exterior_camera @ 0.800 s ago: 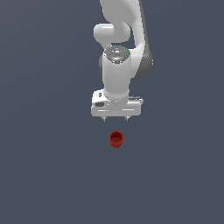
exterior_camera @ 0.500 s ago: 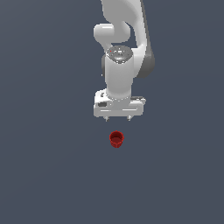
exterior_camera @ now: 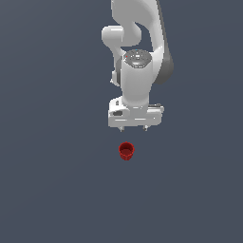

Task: Pick up the object and move it to a goal position.

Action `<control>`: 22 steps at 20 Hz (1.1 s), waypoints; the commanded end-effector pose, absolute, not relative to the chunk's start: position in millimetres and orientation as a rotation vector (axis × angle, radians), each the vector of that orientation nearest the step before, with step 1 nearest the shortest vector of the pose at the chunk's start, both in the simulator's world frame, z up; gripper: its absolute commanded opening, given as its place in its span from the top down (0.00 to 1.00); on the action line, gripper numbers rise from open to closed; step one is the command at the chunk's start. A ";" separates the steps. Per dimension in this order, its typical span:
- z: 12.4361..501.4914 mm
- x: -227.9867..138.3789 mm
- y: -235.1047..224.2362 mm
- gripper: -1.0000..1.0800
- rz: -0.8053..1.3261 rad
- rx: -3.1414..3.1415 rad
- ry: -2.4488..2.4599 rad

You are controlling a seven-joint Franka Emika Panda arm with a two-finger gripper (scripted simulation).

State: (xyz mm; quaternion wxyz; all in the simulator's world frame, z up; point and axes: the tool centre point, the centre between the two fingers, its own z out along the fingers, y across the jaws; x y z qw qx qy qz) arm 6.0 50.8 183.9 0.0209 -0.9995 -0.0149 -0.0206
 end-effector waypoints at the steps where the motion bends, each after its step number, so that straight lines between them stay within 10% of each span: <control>1: 182.8 6.5 50.6 0.04 -0.063 -3.099 -0.053; 22: 107.1 39.0 26.7 0.04 -0.008 -3.097 -0.509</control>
